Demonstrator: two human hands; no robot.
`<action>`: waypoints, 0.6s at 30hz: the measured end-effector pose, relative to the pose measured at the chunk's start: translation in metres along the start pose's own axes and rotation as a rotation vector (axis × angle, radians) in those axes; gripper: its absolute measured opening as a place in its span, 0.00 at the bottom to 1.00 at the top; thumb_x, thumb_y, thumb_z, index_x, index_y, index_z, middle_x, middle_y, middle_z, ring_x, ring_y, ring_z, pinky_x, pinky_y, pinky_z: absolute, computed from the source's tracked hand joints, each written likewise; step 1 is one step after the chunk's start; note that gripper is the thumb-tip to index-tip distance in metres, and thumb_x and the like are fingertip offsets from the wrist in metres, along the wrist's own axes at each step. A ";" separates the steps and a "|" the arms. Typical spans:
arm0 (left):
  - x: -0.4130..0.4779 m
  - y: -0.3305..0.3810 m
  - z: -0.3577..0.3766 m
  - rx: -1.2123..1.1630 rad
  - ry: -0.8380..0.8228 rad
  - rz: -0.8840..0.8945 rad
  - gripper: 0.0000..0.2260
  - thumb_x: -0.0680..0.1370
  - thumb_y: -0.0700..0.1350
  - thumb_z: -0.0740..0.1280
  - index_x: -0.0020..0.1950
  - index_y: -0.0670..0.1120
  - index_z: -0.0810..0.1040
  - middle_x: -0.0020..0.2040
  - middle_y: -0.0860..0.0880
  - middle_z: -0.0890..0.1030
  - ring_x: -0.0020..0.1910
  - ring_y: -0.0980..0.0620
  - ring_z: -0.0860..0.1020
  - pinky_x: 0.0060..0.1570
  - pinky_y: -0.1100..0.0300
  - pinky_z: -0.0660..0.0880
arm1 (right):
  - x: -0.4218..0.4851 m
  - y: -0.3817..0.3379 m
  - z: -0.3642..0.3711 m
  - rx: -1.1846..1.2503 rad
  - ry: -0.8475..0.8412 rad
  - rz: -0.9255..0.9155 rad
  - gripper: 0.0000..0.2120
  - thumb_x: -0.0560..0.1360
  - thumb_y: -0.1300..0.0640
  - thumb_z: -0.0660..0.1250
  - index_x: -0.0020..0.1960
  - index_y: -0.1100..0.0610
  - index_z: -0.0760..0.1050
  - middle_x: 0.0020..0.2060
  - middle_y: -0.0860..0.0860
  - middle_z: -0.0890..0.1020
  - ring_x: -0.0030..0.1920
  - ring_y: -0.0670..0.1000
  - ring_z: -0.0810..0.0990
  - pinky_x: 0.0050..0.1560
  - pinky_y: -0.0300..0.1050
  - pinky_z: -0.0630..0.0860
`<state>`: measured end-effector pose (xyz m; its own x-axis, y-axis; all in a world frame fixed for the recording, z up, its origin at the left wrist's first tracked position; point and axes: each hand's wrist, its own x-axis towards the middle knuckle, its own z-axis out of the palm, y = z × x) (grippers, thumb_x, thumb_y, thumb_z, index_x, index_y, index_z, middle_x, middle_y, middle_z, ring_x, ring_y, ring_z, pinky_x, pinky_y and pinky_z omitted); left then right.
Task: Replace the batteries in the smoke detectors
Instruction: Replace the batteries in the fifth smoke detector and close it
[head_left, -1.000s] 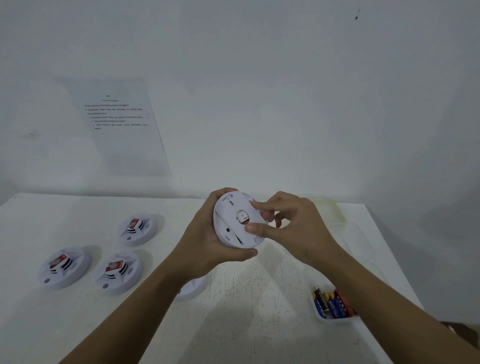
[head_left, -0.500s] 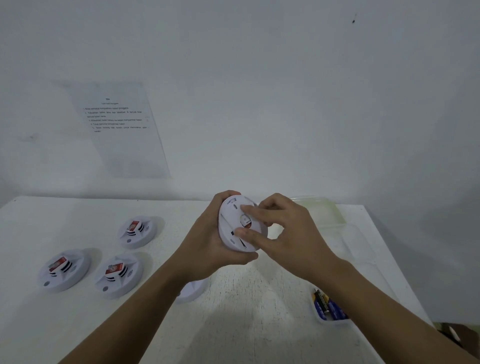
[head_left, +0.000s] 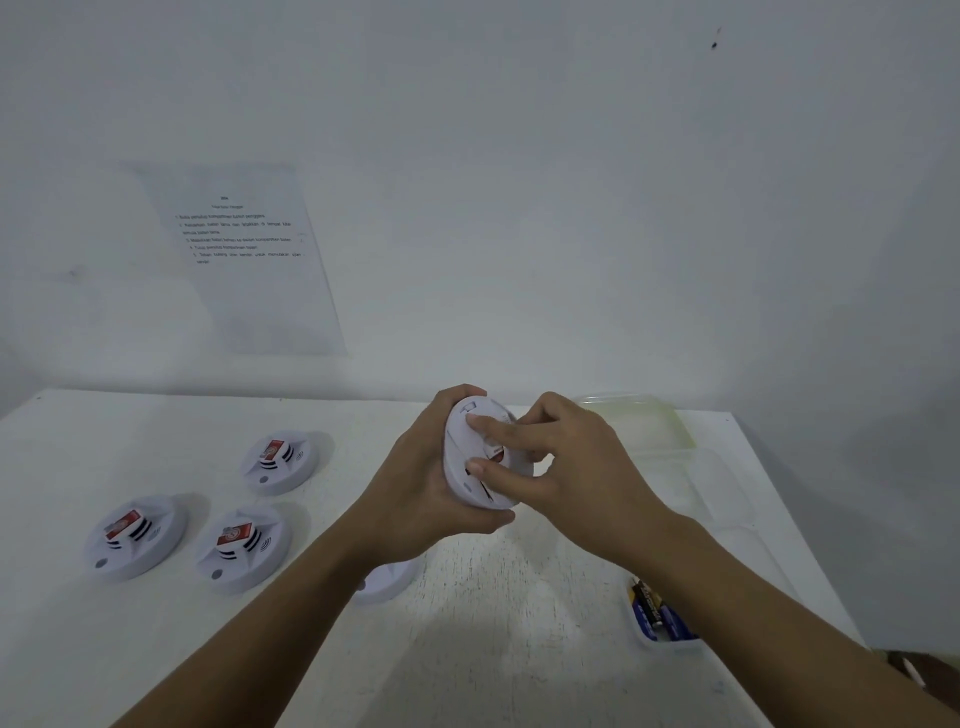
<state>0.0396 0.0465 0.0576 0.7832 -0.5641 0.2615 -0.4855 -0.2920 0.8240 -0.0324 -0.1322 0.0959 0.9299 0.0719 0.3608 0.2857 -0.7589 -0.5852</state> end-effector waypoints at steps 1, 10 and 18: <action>0.000 -0.002 0.001 0.022 -0.004 -0.002 0.35 0.67 0.50 0.79 0.70 0.55 0.66 0.66 0.53 0.75 0.66 0.50 0.76 0.66 0.60 0.75 | 0.000 0.001 0.001 0.028 0.007 0.013 0.20 0.72 0.38 0.70 0.63 0.38 0.79 0.45 0.46 0.76 0.45 0.43 0.75 0.49 0.38 0.74; 0.002 -0.007 0.008 0.067 0.017 0.011 0.38 0.66 0.39 0.83 0.71 0.47 0.68 0.63 0.50 0.78 0.61 0.50 0.78 0.62 0.59 0.77 | 0.000 0.013 0.009 0.137 0.087 0.082 0.21 0.68 0.36 0.72 0.60 0.39 0.81 0.38 0.47 0.82 0.41 0.47 0.80 0.47 0.51 0.80; 0.000 0.001 0.015 0.054 0.068 0.052 0.38 0.66 0.39 0.83 0.71 0.49 0.68 0.63 0.52 0.78 0.61 0.56 0.77 0.64 0.61 0.76 | 0.001 0.010 0.006 0.248 0.168 0.163 0.27 0.62 0.37 0.77 0.57 0.47 0.85 0.36 0.45 0.86 0.39 0.45 0.83 0.45 0.48 0.82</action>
<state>0.0336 0.0345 0.0507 0.7803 -0.5261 0.3382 -0.5448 -0.3062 0.7807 -0.0274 -0.1361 0.0862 0.9228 -0.1603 0.3504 0.2033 -0.5700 -0.7961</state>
